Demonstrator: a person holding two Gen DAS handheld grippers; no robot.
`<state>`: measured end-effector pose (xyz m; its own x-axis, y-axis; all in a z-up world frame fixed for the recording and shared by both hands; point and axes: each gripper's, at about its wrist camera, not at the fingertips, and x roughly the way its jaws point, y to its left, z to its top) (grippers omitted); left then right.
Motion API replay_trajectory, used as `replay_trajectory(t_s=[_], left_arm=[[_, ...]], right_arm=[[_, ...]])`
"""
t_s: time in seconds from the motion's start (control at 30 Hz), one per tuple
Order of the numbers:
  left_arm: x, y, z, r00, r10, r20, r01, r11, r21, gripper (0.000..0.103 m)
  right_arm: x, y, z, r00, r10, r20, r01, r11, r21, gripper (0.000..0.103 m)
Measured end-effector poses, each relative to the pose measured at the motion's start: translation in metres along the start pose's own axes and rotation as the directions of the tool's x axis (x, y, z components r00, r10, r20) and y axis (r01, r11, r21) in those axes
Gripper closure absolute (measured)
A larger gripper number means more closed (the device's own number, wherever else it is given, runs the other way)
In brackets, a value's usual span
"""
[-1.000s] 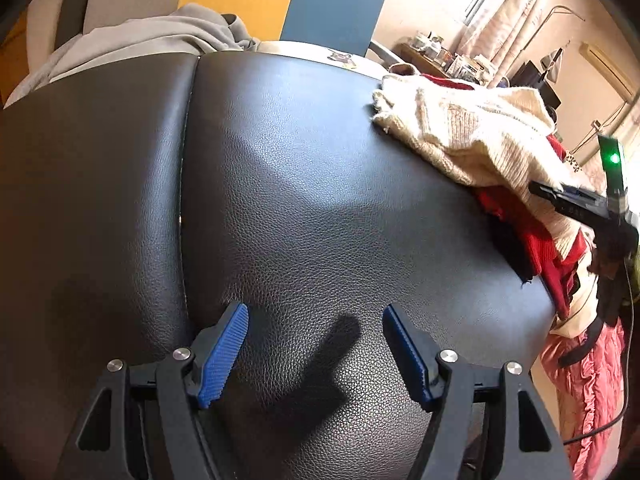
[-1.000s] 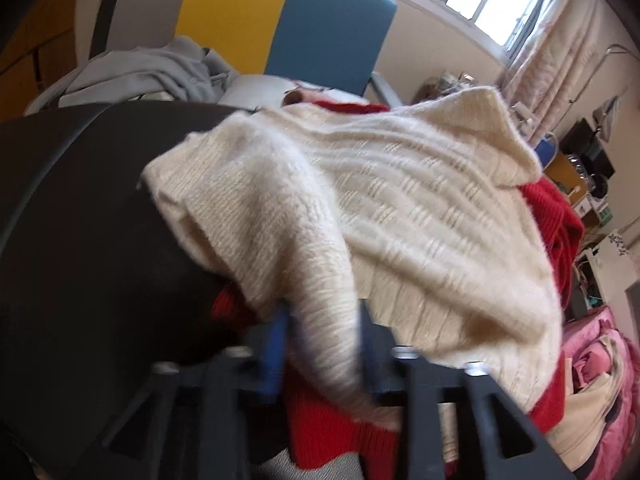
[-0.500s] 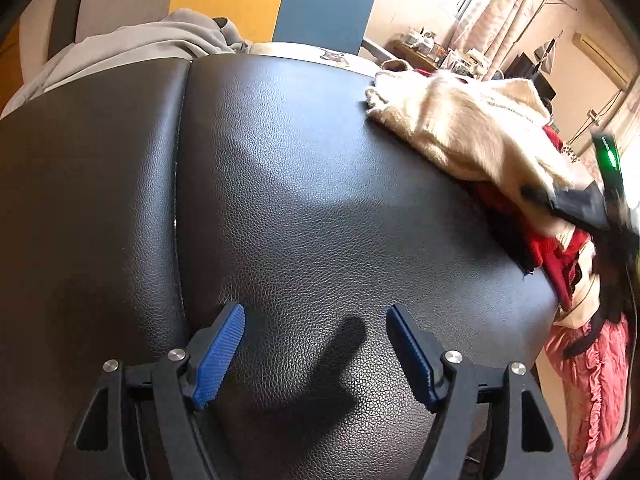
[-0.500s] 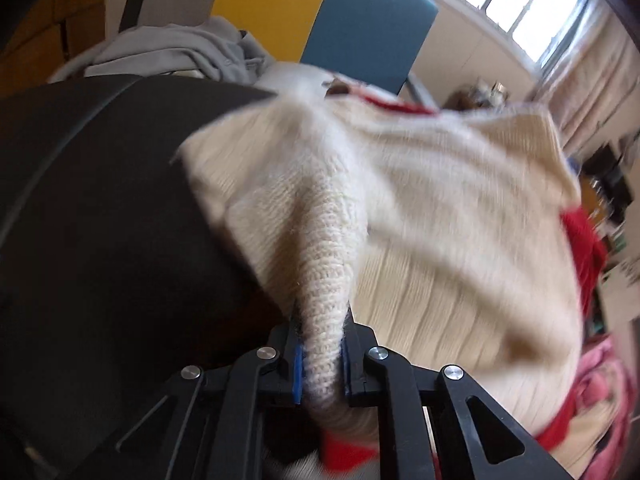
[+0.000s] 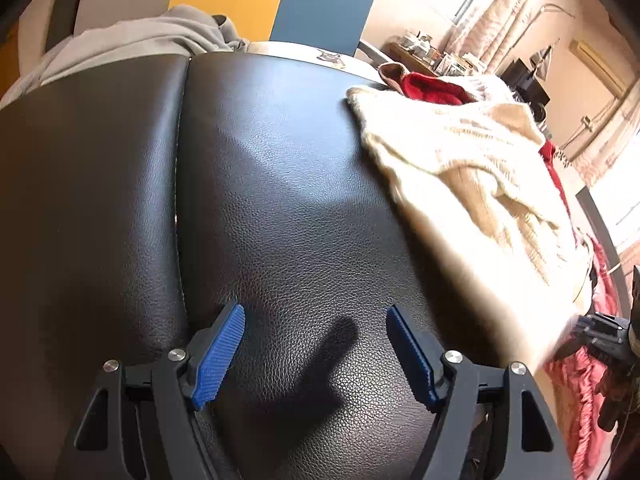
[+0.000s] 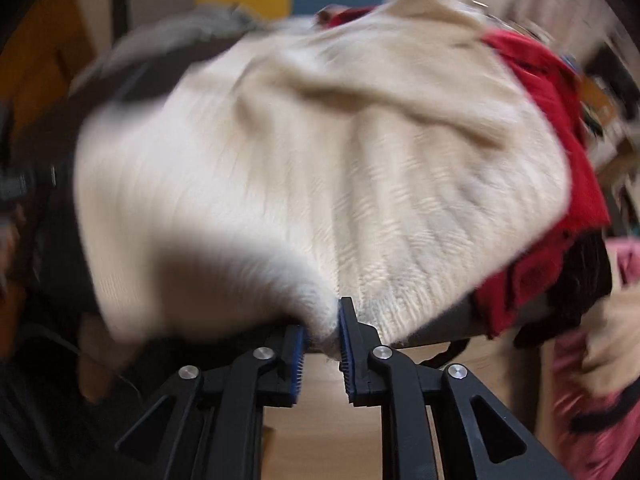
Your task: Fold clothes
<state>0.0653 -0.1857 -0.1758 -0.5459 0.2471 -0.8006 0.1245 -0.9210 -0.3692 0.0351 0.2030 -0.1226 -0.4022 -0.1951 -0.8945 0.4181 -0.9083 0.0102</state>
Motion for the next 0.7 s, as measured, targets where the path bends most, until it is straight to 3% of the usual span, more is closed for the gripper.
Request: replay_trajectory(t_s=[0.07,0.1,0.13,0.23,0.27,0.33,0.37,0.43,0.47,0.5,0.53,0.6,0.67,0.7], left_arm=[[-0.003,0.001,0.002,1.0,0.001,-0.011,-0.001,1.0,-0.021,0.031],[-0.005,0.0,0.004,1.0,-0.003,-0.016,0.002,1.0,-0.021,0.032],[-0.006,-0.002,0.007,1.0,-0.01,-0.018,0.01,1.0,-0.008,0.033],[-0.018,-0.026,0.018,0.998,-0.066,0.015,0.064,0.995,0.073,0.033],[-0.019,-0.033,0.024,0.995,-0.097,0.016,0.095,0.992,0.089,0.033],[-0.019,-0.042,0.034,0.988,-0.152,0.001,0.151,0.985,0.086,0.033],[-0.018,-0.046,0.04,0.983,-0.182,-0.011,0.182,0.98,0.081,0.033],[-0.013,-0.057,0.053,0.971,-0.239,-0.029,0.24,0.967,0.079,0.033],[-0.009,-0.067,0.061,0.964,-0.265,-0.033,0.267,0.96,0.085,0.033],[-0.006,-0.076,0.069,0.956,-0.29,-0.038,0.293,0.952,0.091,0.032],[-0.002,-0.088,0.074,0.953,-0.3,-0.04,0.303,0.947,0.105,0.032],[0.006,-0.114,0.082,0.952,-0.303,-0.039,0.305,0.943,0.135,0.032],[0.009,-0.125,0.079,0.954,-0.298,-0.04,0.301,0.943,0.141,0.032],[0.011,-0.129,0.076,0.955,-0.295,-0.042,0.298,0.944,0.143,0.032]], right_arm=[[-0.014,-0.011,0.012,0.998,0.041,0.058,-0.045,0.996,0.083,0.074],[-0.017,-0.013,0.016,0.995,0.061,0.081,-0.07,0.99,0.12,0.06],[-0.018,-0.016,0.021,0.991,0.087,0.104,-0.103,0.981,0.162,0.055],[-0.019,-0.023,0.037,0.969,0.16,0.189,-0.21,0.935,0.286,0.055],[-0.017,-0.029,0.041,0.949,0.218,0.226,-0.285,0.899,0.333,0.054],[-0.015,-0.045,0.044,0.882,0.361,0.304,-0.464,0.78,0.419,0.013],[-0.016,-0.041,0.046,0.888,0.37,0.272,-0.454,0.797,0.398,0.009],[-0.019,-0.019,0.053,0.946,0.301,0.121,-0.323,0.908,0.267,0.011],[-0.021,-0.01,0.052,0.969,0.238,0.071,-0.248,0.947,0.204,0.012],[-0.023,-0.005,0.049,0.977,0.204,0.059,-0.212,0.961,0.178,0.012],[-0.026,-0.01,0.048,0.963,0.247,0.11,-0.266,0.937,0.226,0.012],[-0.032,-0.029,0.047,0.888,0.365,0.281,-0.45,0.819,0.356,0.012],[-0.021,-0.047,0.048,0.746,0.452,0.489,-0.66,0.604,0.448,0.012],[-0.008,-0.046,0.054,0.711,0.458,0.534,-0.699,0.536,0.472,0.012]])
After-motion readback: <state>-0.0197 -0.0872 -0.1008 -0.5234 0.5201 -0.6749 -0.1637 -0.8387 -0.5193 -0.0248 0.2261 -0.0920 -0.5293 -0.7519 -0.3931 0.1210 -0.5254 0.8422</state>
